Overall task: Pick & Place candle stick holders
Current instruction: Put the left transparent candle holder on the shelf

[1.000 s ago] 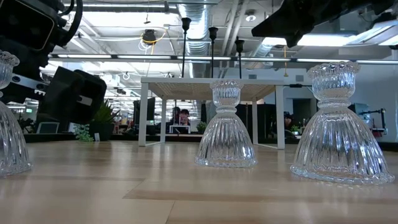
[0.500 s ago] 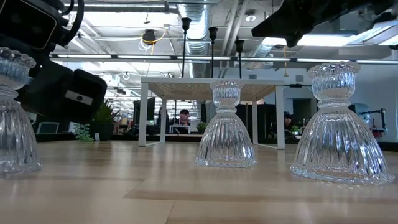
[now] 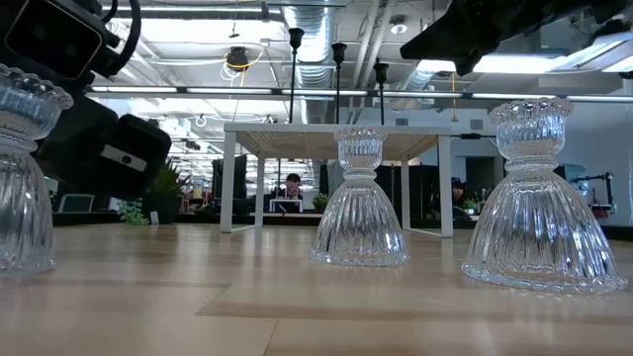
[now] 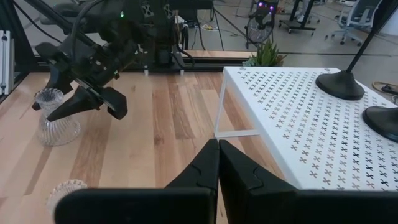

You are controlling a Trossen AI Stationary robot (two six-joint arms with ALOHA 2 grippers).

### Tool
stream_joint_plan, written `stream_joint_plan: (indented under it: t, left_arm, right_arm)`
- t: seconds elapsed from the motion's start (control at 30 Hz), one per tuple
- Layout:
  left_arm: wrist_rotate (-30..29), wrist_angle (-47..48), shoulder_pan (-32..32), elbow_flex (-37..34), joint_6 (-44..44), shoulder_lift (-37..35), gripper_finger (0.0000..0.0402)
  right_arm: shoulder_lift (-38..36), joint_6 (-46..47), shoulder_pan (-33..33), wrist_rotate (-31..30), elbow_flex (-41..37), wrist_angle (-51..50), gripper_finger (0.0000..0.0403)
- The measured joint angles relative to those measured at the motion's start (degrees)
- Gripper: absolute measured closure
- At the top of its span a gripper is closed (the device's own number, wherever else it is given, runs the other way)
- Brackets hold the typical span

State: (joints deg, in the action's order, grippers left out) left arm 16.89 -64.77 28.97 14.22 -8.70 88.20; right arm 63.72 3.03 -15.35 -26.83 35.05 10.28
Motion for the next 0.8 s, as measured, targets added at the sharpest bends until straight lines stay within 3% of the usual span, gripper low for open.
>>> stream_joint_plan:
  t: [0.27, 0.47, 0.8]
  left_arm:
    - [-3.5, 1.0, -0.1, 0.0, -4.5, -1.5, 0.0264]
    - [-4.1, 2.2, -0.1, -0.1, -5.3, -7.6, 0.0264]
    - [-18.5, 19.7, -2.6, -0.1, -6.7, -23.2, 0.0264]
  right_arm:
    - [0.0, -0.4, 0.0, 0.0, 0.0, -1.6, 0.0403]
    - [0.0, -0.4, 0.0, 0.0, 0.0, -2.6, 0.0403]
    - [0.0, -0.6, 0.0, -0.1, 0.0, -3.5, 0.0403]
